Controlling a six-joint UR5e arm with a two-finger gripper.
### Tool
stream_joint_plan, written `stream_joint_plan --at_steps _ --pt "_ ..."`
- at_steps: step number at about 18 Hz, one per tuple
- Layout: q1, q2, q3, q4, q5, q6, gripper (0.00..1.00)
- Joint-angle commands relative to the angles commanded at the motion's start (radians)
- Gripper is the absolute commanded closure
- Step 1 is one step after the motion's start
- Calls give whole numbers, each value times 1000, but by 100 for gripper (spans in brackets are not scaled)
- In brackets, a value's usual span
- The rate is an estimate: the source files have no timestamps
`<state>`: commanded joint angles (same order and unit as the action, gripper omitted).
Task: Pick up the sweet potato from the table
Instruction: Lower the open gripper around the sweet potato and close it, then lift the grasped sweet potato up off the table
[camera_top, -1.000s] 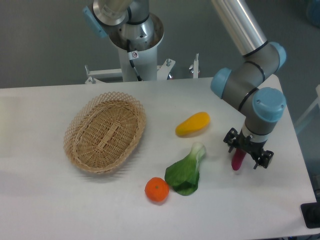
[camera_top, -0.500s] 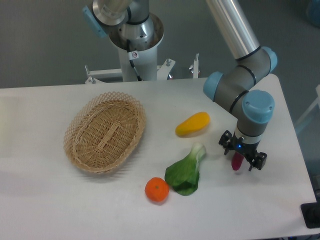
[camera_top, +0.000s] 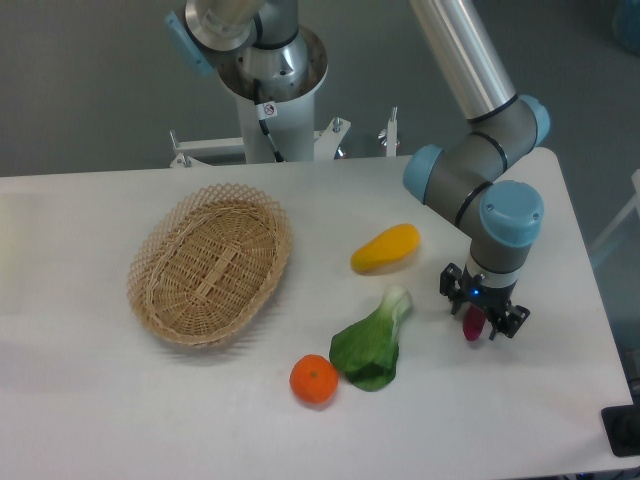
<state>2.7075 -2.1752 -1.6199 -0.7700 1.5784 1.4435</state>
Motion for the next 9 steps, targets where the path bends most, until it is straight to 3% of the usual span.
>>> stream_joint_plan --at_steps 5,7,9 --pt "0 6 47 -46 -1 2 75" --pt "2 11 80 -115 -3 2 75" --pt "0 12 133 -220 -3 2 75"
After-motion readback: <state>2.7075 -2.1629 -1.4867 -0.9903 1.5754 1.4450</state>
